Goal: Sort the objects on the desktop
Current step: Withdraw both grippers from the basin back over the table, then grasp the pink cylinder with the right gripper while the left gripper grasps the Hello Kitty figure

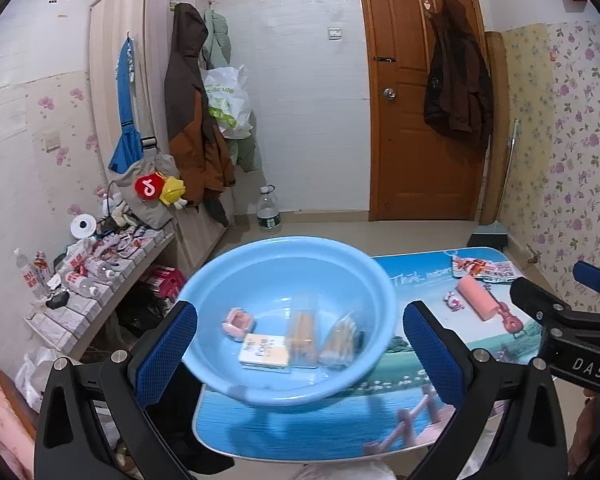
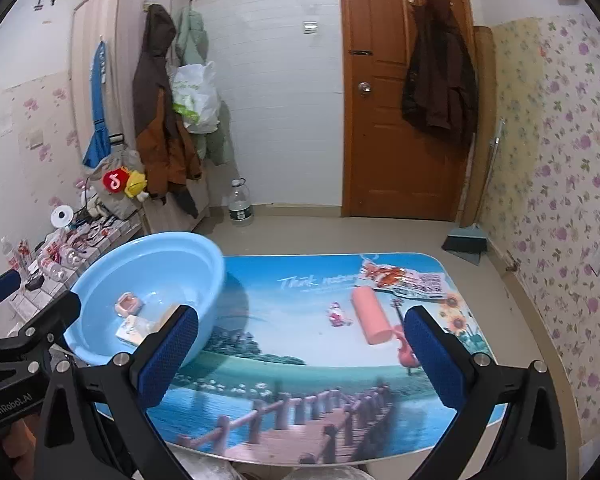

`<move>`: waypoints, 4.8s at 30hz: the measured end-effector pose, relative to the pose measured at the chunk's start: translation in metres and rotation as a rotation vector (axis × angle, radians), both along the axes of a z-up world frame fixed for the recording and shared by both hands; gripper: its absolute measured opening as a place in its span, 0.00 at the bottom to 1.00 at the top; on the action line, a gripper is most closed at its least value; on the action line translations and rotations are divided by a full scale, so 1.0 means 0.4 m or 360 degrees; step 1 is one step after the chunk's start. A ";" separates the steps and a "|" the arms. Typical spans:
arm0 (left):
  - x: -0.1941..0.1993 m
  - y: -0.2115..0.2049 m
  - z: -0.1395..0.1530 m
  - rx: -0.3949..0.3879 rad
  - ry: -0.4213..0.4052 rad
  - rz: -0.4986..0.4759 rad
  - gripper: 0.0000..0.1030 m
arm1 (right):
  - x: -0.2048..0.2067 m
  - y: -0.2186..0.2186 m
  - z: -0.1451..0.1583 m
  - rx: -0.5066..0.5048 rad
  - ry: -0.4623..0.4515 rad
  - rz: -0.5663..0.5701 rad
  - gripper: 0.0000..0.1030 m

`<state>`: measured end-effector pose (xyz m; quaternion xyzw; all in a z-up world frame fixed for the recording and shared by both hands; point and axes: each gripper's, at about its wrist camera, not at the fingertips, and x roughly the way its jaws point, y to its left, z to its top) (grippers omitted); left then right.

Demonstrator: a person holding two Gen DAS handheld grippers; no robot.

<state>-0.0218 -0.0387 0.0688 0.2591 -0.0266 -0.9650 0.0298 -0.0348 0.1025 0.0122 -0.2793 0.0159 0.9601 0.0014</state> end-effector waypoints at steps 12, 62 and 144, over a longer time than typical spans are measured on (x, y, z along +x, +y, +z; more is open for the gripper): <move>-0.017 0.150 -0.021 -0.0032 -0.0027 -0.0169 1.00 | 0.021 0.194 -0.037 -0.0052 -0.0034 -0.0203 1.00; -0.336 0.367 -0.220 -0.0011 -0.0261 -0.0384 1.00 | -0.321 0.297 -0.360 0.0095 -0.0387 0.0006 0.94; -0.469 0.465 -0.321 0.0094 -0.0488 -0.0465 0.21 | -0.296 0.393 -0.359 -0.0012 -0.0326 -0.0053 0.35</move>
